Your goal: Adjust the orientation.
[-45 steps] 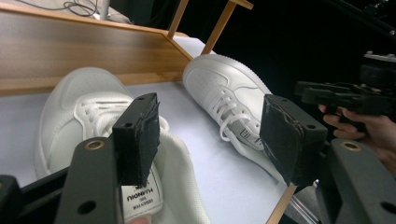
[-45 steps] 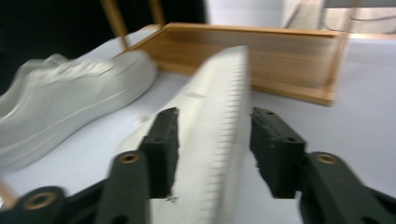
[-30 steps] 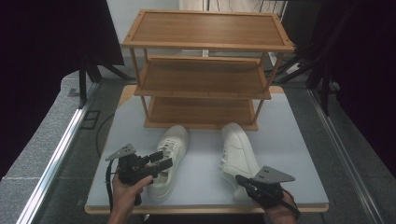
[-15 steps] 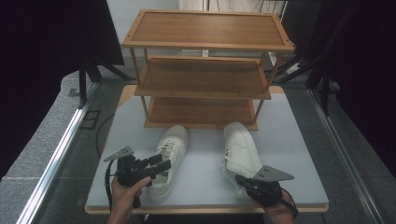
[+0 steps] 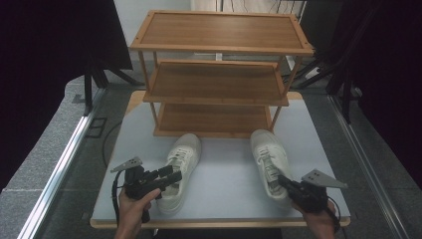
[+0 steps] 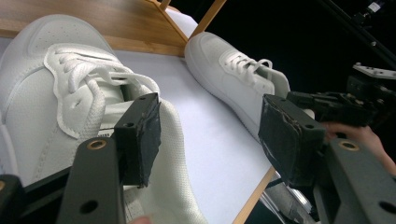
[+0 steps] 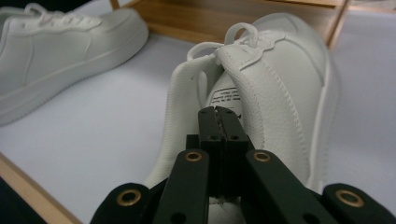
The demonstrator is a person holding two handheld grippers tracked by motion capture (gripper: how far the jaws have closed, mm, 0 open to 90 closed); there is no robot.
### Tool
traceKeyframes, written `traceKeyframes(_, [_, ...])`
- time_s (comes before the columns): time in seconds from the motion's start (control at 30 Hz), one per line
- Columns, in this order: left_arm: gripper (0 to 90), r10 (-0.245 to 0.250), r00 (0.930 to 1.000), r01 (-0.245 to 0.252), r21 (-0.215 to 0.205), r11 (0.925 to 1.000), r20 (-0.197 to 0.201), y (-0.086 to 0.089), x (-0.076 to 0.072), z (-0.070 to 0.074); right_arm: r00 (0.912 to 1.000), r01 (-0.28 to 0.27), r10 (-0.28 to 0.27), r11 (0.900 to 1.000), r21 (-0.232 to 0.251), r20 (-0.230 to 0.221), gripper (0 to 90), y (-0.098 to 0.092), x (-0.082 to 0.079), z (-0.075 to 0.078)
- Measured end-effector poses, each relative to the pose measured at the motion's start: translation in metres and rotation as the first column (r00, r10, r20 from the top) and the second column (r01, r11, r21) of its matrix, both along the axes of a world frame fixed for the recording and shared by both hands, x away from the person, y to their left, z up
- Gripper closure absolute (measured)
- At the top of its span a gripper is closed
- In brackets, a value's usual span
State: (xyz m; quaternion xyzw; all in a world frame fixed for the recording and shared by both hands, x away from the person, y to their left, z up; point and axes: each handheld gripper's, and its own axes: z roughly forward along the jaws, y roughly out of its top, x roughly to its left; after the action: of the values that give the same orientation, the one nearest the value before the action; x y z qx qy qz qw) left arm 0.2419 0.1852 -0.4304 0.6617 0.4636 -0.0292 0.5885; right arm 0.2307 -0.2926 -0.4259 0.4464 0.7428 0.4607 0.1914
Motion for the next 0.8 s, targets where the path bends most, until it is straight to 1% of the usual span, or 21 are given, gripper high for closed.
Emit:
traceKeyframes(0.03, [39.1, -0.001, 1.0, 0.001, -0.005, 1.0, -0.003, 0.0, 0.0, 0.0, 0.9992, 0.04, -0.04, 0.999, -0.004, -0.003, 90.0, -0.015, 0.003, -0.002])
traceKeyframes(0.07, [39.2, -0.001, 1.0, 0.001, -0.005, 1.0, -0.003, 0.0, 0.0, 0.0, 0.9992, 0.04, -0.04, 0.999, -0.004, -0.003, 90.0, -0.015, 0.003, -0.002])
traceKeyframes(0.1, [39.2, -0.002, 1.0, 0.001, -0.006, 1.0, -0.005, 0.0, 0.0, 0.0, 0.9976, 0.068, -0.069, 0.997, -0.023, -0.008, 90.0, -0.023, 0.004, -0.003])
traceKeyframes(0.13, [39.8, -0.001, 1.0, 0.001, -0.009, 1.0, -0.006, 0.001, 0.0, -0.001, 0.9922, 0.122, -0.123, 0.992, -0.023, -0.021, 90.0, -0.04, 0.006, -0.008])
traceKeyframes(0.17, [40.0, -0.001, 1.0, 0.0, -0.007, 1.0, -0.008, 0.001, 0.0, -0.001, 0.993, 0.114, -0.113, 0.993, 0.009, -0.033, 90.0, -0.045, 0.006, -0.009])
traceKeyframes(0.2, [40.1, -0.001, 1.0, 0.0, -0.007, 1.0, -0.008, 0.001, 0.0, -0.001, 0.993, 0.114, -0.113, 0.993, 0.009, -0.033, 90.0, -0.045, 0.006, -0.009])
traceKeyframes(0.23, [40.1, 0.001, 1.0, -0.001, -0.006, 1.0, -0.008, 0.001, 0.0, -0.001, 0.994, 0.105, -0.104, 0.994, 0.041, -0.034, 90.0, -0.048, 0.005, -0.009])
traceKeyframes(0.27, [40.2, 0.002, 0.9999, -0.002, -0.005, 1.0, -0.01, 0.001, 0.0, -0.001, 0.9934, 0.113, -0.112, 0.993, 0.031, -0.025, 89.9, -0.046, 0.004, -0.008])
traceKeyframes(0.3, [40.2, 0.001, 1.0, -0.001, -0.006, 1.0, -0.01, 0.001, 0.0, -0.001, 0.9924, 0.123, -0.123, 0.992, -0.025, -0.002, 88.6, -0.038, 0.002, -0.003])
traceKeyframes(0.33, [40.2, 0.001, 1.0, -0.001, -0.006, 1.0, -0.009, 0.002, 0.0, -0.001, 0.9924, 0.123, -0.123, 0.992, -0.025, -0.002, 88.6, -0.038, 0.002, -0.003])
traceKeyframes(0.37, [40.2, 0.002, 1.0, -0.002, -0.006, 1.0, -0.009, 0.002, 0.0, -0.001, 0.9944, 0.103, -0.101, 0.994, -0.046, 0.031, 87.9, -0.025, -0.001, 0.004])
traceKeyframes(0.4, [40.2, 0.003, 1.0, -0.003, -0.006, 1.0, -0.009, 0.002, 0.0, -0.001, 0.9944, 0.103, -0.101, 0.994, -0.046, 0.031, 87.9, -0.025, -0.001, 0.004])
traceKeyframes(0.43, [40.2, 0.002, 1.0, -0.002, -0.006, 1.0, -0.009, 0.003, 0.0, -0.001, 0.9966, 0.071, -0.068, 0.996, -0.062, 0.047, 87.9, -0.011, -0.005, 0.011])
traceKeyframes(0.47, [40.2, 0.001, 0.9999, -0.001, -0.006, 1.0, -0.01, 0.003, 0.0, -0.002, 0.9966, 0.071, -0.068, 0.996, -0.062, 0.047, 87.9, -0.011, -0.005, 0.011])
traceKeyframes(0.5, [40.2, 0.0, 0.9999, 0.0, -0.004, 1.0, -0.012, 0.003, -0.001, -0.002, 0.9986, 0.025, -0.021, 0.996, -0.085, 0.048, 87.9, 0.003, -0.009, 0.014])
traceKeyframes(0.53, [40.2, -0.003, 0.9999, 0.003, -0.003, 1.0, -0.012, 0.003, 0.0, -0.002, 0.9991, 0.005, -0.001, 0.995, -0.099, 0.042, 88.0, 0.011, -0.01, 0.014])
traceKeyframes(0.57, [40.2, -0.003, 0.9999, 0.003, -0.003, 1.0, -0.012, 0.003, 0.0, -0.002, 0.9991, 0.005, -0.001, 0.995, -0.099, 0.042, 88.0, 0.011, -0.01, 0.014])
traceKeyframes(0.6, [40.2, -0.003, 0.9999, 0.003, -0.002, 1.0, -0.014, 0.002, 0.0, -0.002, 0.9993, -0.012, 0.016, 0.993, -0.116, 0.033, 87.9, 0.017, -0.011, 0.012])
traceKeyframes(0.63, [40.2, -0.003, 0.9999, 0.003, 0.0, 1.0, -0.016, 0.003, 0.0, -0.003, 0.9991, -0.036, 0.04, 0.987, -0.156, 0.017, 87.9, 0.029, -0.012, 0.007])
traceKeyframes(0.77, [40.2, 0.006, 0.9998, -0.007, -0.001, 1.0, -0.018, 0.005, 0.0, -0.003, 0.9993, -0.036, 0.032, 0.983, -0.182, -0.021, 89.9, 0.032, -0.011, -0.007])
traceKeyframes(0.8, [40.1, 0.006, 0.9998, -0.007, -0.001, 1.0, -0.018, 0.005, 0.0, -0.003, 0.9993, -0.036, 0.032, 0.983, -0.182, -0.021, 89.9, 0.032, -0.011, -0.007])
